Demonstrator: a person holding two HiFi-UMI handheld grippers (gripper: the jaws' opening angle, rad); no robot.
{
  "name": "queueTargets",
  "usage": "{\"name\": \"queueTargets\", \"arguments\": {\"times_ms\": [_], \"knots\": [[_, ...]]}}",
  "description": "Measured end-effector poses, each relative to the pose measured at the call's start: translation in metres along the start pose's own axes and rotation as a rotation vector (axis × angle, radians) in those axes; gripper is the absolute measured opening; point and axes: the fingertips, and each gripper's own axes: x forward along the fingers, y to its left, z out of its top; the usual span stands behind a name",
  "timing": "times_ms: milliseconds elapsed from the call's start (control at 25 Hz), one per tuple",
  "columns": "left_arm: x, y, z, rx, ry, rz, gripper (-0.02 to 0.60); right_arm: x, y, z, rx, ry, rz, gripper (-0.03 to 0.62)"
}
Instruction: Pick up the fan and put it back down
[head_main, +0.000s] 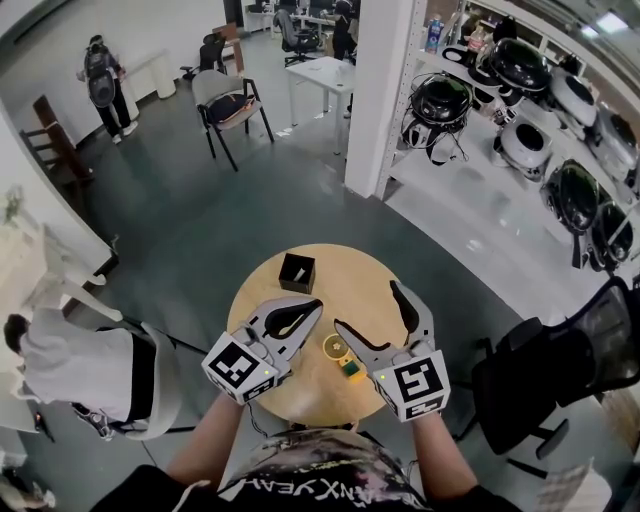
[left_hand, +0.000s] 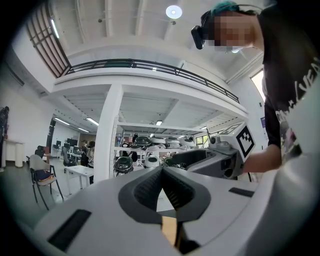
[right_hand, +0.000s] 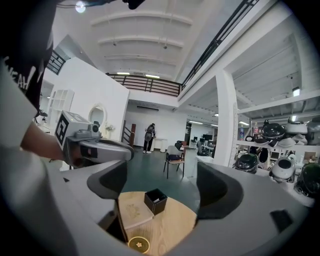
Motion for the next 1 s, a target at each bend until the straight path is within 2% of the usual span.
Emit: {"name": "queueTargets", "arguments": {"times_ms": [200, 520, 560, 720, 840, 1000], "knots": [[0.004, 0.004, -0.001, -0.006, 0.002, 0.001, 0.012, -0.004, -0.006, 0.000, 0.003, -0.038, -0.027, 0.222], [0.008, 0.009, 0.001, -0.007, -0.003, 0.006, 0.012, -0.003, 0.000, 0.006, 0.010, -0.082, 0.005, 0.023], [0.008, 0.009, 0.001, -0.008, -0.003, 0.007, 0.012, -0.002, 0.001, 0.007, 0.009, -0.089, 0.012, 0.005], [0.009, 0.012, 0.001, -0.009, 0.001, 0.011, 0.012, 0.001, 0.008, 0.016, -0.003, -0.154, 0.051, 0.002], [0.008, 0.012, 0.001, -0.010, -0.001, 0.013, 0.012, 0.002, 0.014, 0.016, 0.005, -0.153, 0.076, 0.002], [0.008, 0.015, -0.001, -0.010, 0.002, 0.013, 0.012, 0.005, 0.013, 0.023, -0.017, -0.203, 0.064, 0.000]]}}
